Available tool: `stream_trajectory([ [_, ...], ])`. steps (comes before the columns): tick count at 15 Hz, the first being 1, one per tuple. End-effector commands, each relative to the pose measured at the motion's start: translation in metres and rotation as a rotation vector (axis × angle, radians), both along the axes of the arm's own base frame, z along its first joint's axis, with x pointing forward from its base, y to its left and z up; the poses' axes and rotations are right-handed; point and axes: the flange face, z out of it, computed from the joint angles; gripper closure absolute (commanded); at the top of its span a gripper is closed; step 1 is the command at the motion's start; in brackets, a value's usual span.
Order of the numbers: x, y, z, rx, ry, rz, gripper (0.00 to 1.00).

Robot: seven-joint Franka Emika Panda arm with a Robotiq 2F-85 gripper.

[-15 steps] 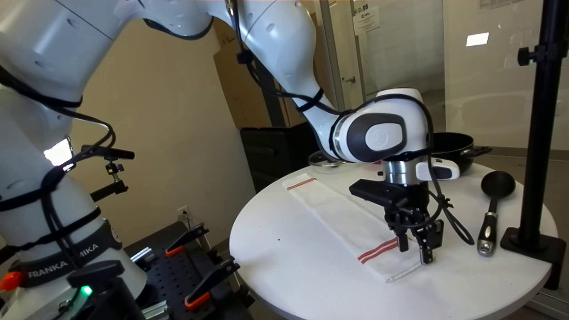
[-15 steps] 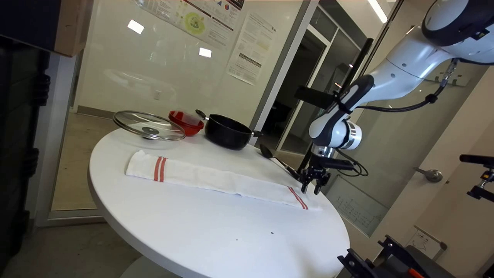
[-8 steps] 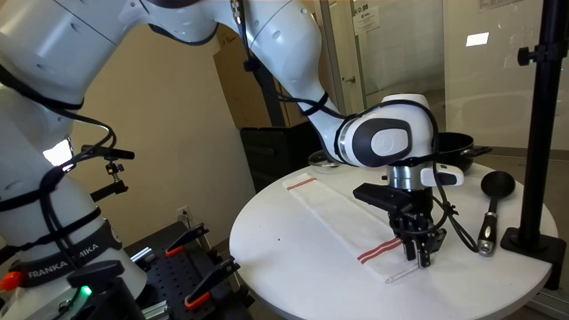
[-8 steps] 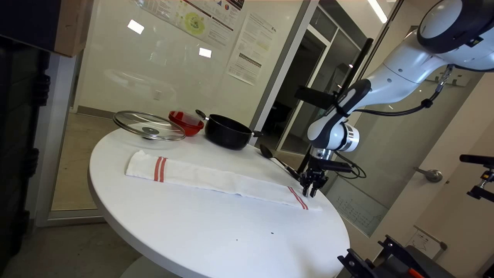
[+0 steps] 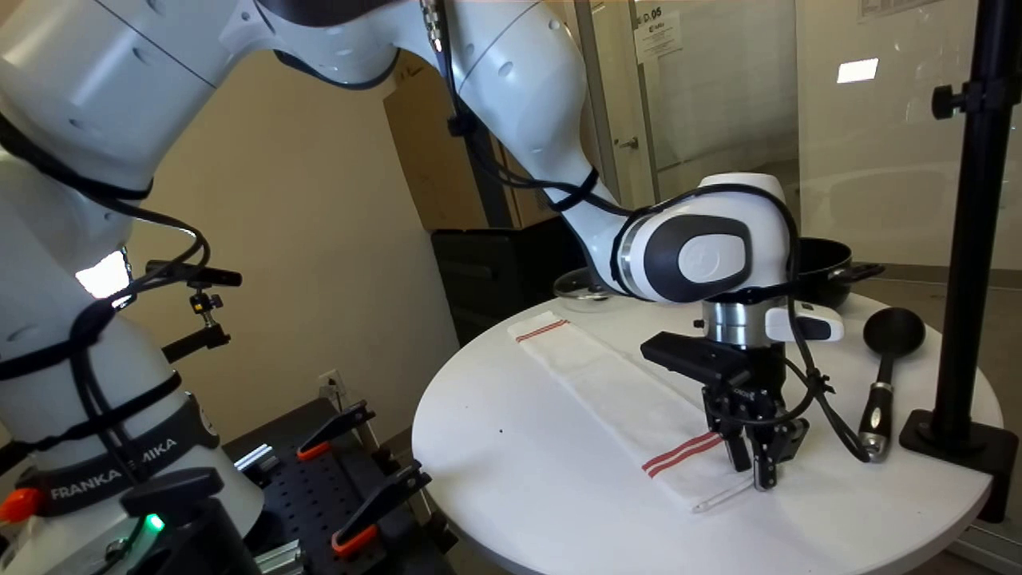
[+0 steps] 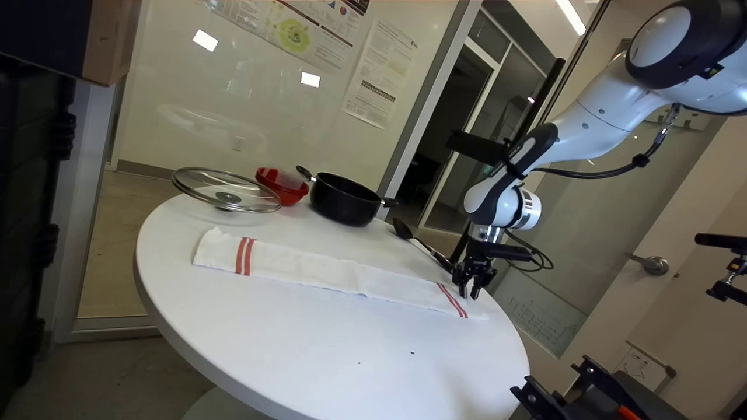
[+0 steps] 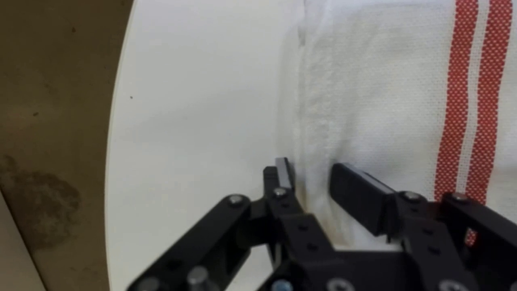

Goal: Fold the white towel

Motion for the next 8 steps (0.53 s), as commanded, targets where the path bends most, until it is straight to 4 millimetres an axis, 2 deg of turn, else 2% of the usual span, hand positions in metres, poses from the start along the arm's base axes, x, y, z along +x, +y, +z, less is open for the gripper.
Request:
stream_trajectory([
  [1,0.007,-0.001,-0.003,0.021,-0.004,-0.001,0.96],
  [2,0.008,-0.001,-0.002,0.024,-0.006,-0.004,1.0],
  [5,0.01,0.001,0.013,0.046,0.014,-0.033,0.98],
  [8,0.01,0.003,0.04,0.073,0.028,-0.051,0.98],
])
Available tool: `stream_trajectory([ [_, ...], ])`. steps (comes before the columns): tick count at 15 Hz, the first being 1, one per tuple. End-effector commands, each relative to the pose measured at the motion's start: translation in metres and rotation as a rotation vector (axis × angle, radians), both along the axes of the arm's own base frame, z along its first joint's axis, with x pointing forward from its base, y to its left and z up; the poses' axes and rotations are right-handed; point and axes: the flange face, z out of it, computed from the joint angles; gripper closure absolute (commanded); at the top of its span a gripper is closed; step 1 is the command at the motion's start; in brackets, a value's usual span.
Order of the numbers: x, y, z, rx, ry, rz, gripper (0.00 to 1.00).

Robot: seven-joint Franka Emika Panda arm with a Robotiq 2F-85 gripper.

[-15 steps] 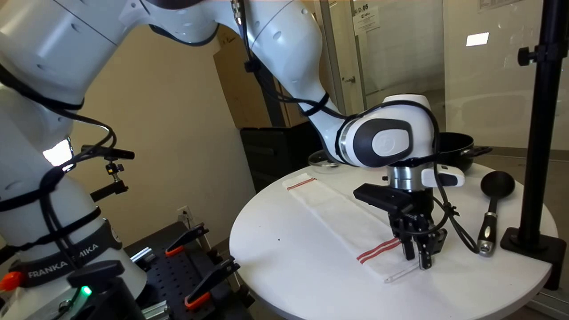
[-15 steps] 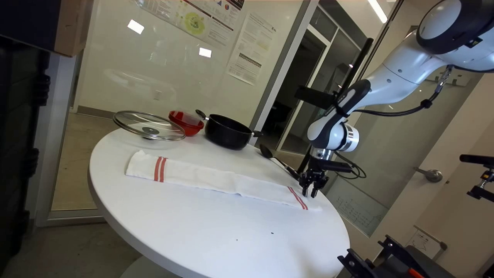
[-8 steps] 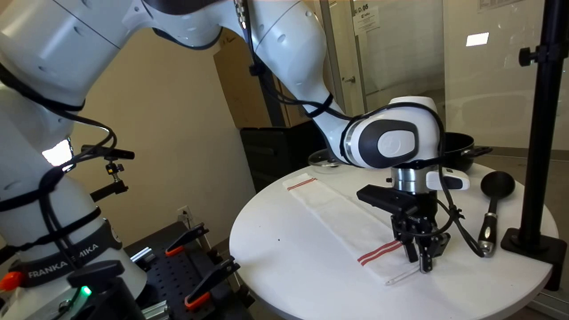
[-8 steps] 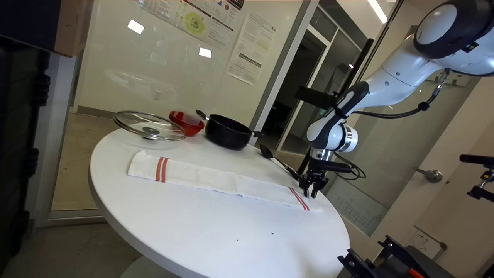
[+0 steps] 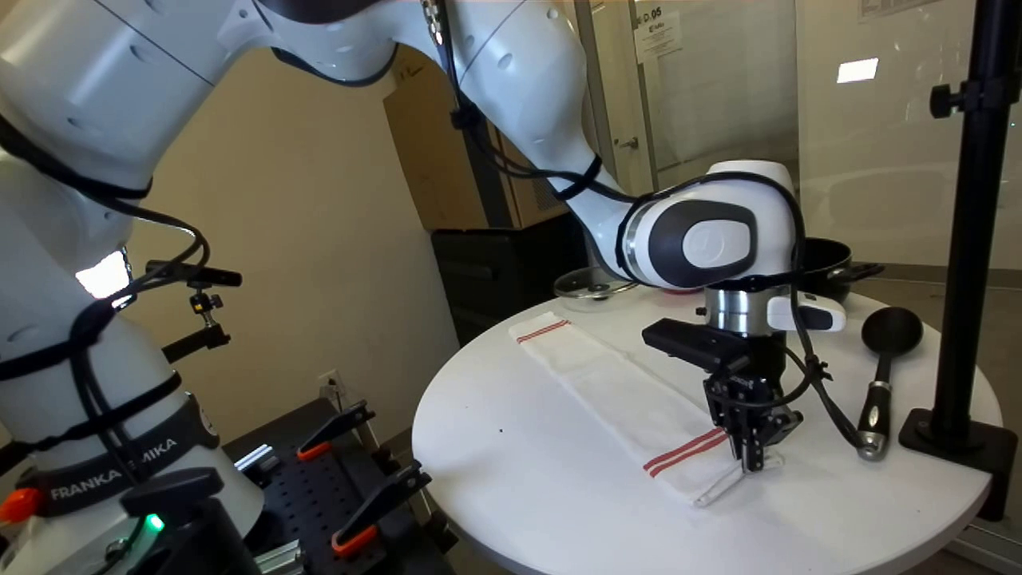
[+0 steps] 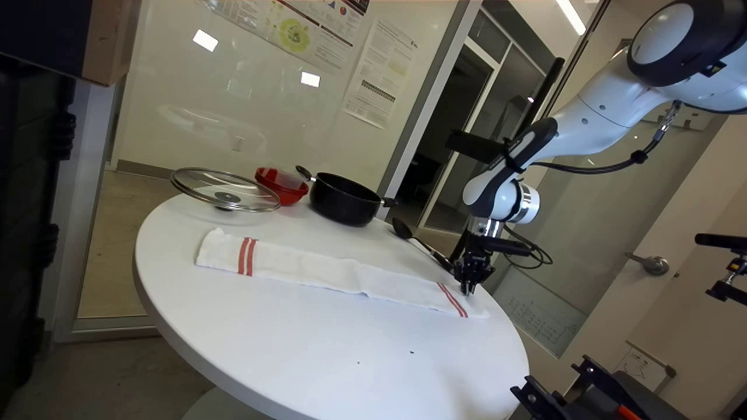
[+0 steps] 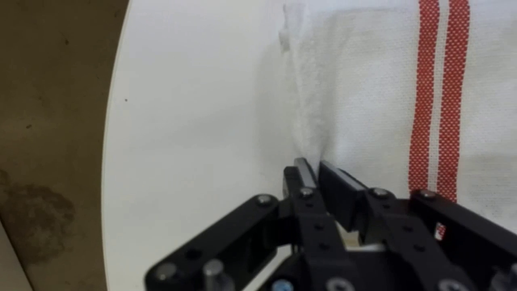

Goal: Fold the white towel

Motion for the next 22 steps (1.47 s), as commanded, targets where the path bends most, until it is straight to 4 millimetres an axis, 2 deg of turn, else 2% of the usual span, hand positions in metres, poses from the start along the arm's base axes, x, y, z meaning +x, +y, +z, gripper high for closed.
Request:
stream_trajectory([
  [1,0.004,0.001,0.039,0.053,0.015,-0.023,0.98],
  [6,0.01,-0.006,0.088,0.063,0.097,-0.034,0.98],
  [10,0.01,-0.022,0.114,0.062,0.12,-0.062,0.98],
  [13,0.004,-0.043,0.126,0.053,0.125,-0.106,0.98],
  [22,-0.03,-0.135,0.182,0.041,0.023,-0.296,0.98],
])
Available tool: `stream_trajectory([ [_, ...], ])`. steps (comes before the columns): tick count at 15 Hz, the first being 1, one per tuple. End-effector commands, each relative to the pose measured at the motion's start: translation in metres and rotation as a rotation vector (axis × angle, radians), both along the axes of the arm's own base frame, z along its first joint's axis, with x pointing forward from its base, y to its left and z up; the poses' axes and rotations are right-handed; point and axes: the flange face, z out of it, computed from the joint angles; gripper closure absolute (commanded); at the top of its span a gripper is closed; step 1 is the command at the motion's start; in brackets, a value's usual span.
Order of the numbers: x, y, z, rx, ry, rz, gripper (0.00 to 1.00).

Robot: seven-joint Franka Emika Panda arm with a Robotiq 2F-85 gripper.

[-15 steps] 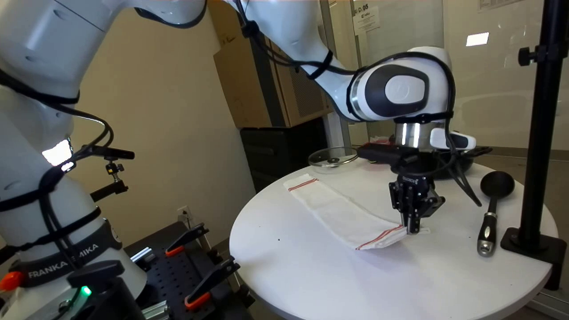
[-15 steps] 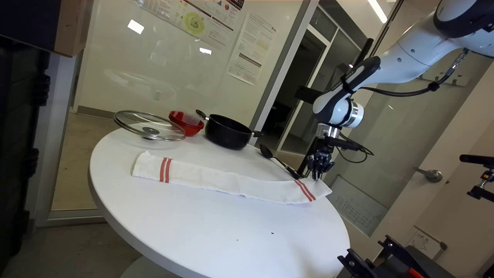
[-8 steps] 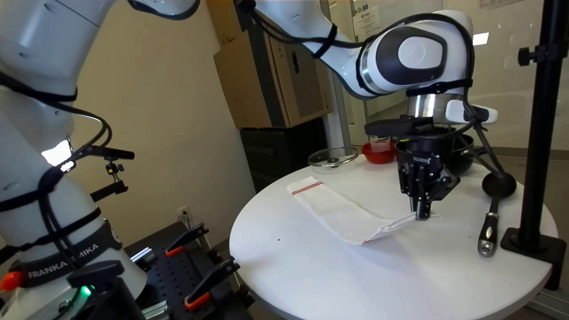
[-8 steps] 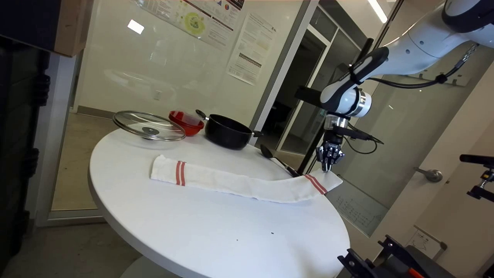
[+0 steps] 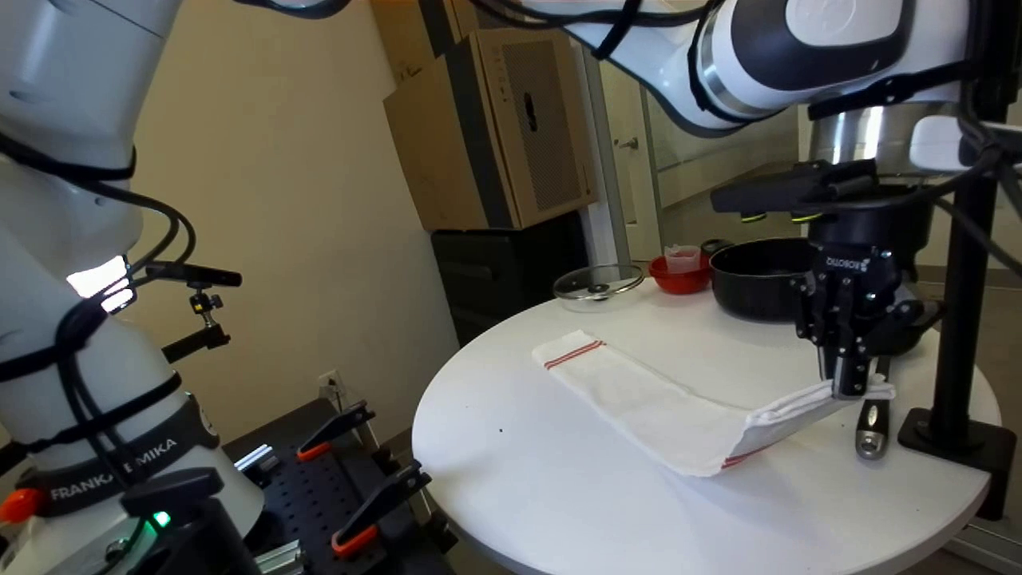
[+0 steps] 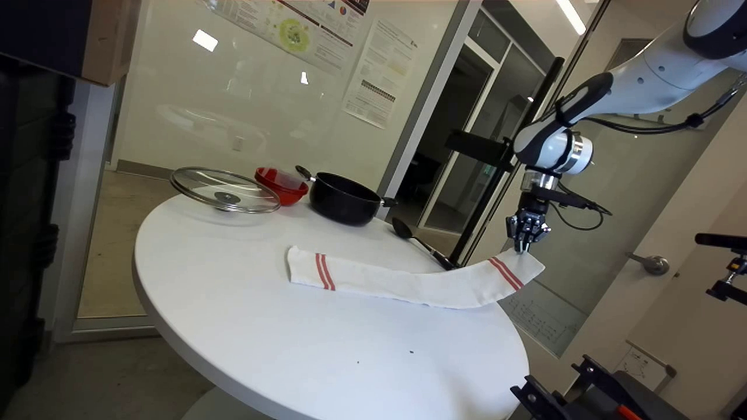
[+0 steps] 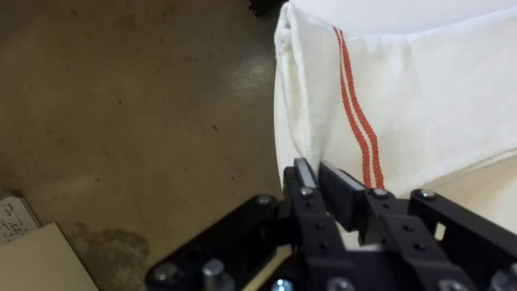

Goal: Fold the white towel

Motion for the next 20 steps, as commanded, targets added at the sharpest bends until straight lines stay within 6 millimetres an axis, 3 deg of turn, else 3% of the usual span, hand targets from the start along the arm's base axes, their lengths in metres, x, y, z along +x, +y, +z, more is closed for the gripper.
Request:
stream_trajectory([
  [1,-0.009,-0.024,0.029,0.016,-0.041,-0.077,0.98],
  [4,-0.001,-0.018,0.03,0.008,-0.042,-0.067,0.98],
  [7,0.023,0.017,0.022,0.011,-0.045,0.025,0.98],
  [10,0.056,0.078,0.019,0.02,-0.054,0.155,0.98],
  [14,0.096,0.159,0.031,0.052,-0.101,0.285,0.98],
  [20,0.122,0.239,0.047,0.104,-0.17,0.383,0.98],
])
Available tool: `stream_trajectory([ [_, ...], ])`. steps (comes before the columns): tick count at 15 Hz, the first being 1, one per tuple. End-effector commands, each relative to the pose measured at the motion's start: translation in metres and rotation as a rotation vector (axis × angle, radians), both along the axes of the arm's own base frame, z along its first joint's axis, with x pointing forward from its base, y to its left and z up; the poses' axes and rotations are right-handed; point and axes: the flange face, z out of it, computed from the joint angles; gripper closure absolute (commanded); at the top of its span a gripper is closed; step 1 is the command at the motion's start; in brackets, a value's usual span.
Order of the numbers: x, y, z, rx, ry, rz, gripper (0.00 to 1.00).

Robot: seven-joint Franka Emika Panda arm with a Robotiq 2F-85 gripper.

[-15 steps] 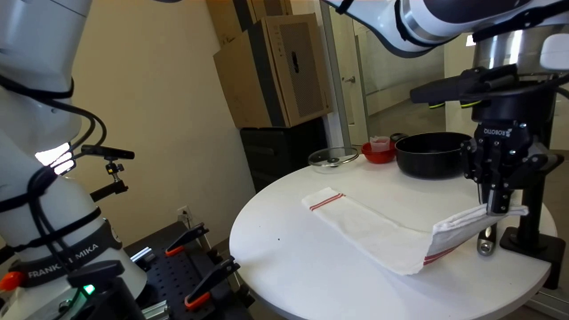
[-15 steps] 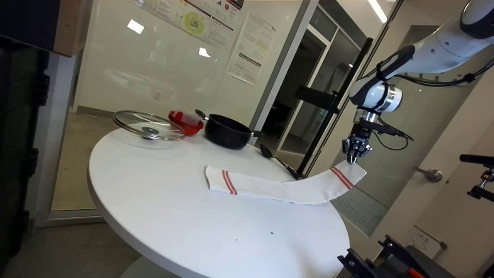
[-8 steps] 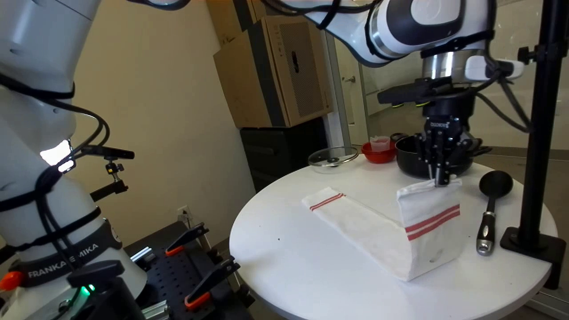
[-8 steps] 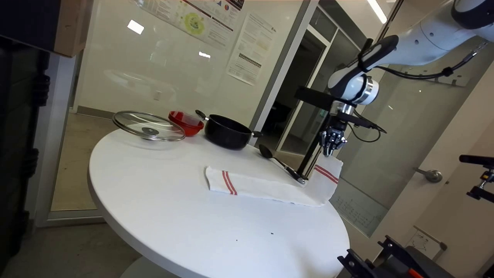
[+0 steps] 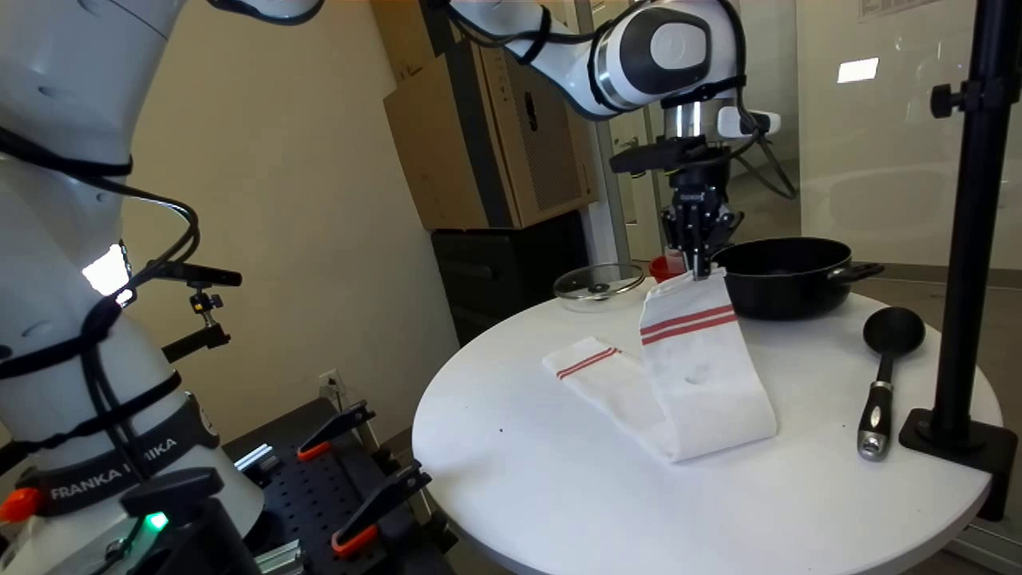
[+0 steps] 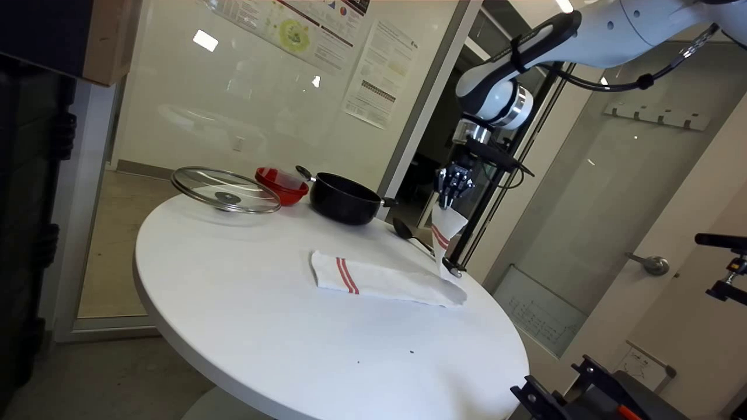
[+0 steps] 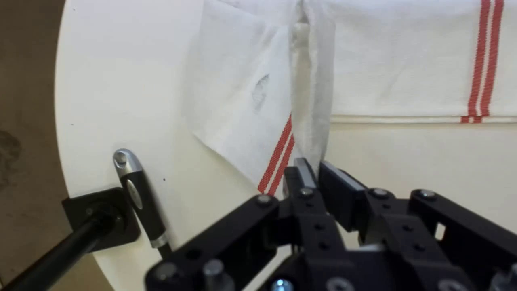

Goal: Fold the white towel

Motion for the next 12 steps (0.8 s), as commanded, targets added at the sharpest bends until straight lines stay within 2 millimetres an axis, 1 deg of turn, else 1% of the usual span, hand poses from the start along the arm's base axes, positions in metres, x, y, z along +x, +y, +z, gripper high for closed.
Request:
stream_trajectory([
  [1,0.001,0.032,0.013,0.044,-0.033,0.057,0.98],
  [3,0.003,0.051,0.012,0.059,-0.033,0.082,0.98],
  [6,0.005,0.084,0.002,0.063,-0.036,0.112,0.98],
  [8,0.008,0.103,-0.004,0.092,-0.087,0.109,0.98],
  [10,0.008,0.122,-0.011,0.131,-0.113,0.102,0.98],
  [12,0.004,0.147,-0.023,0.147,-0.119,0.12,0.98],
])
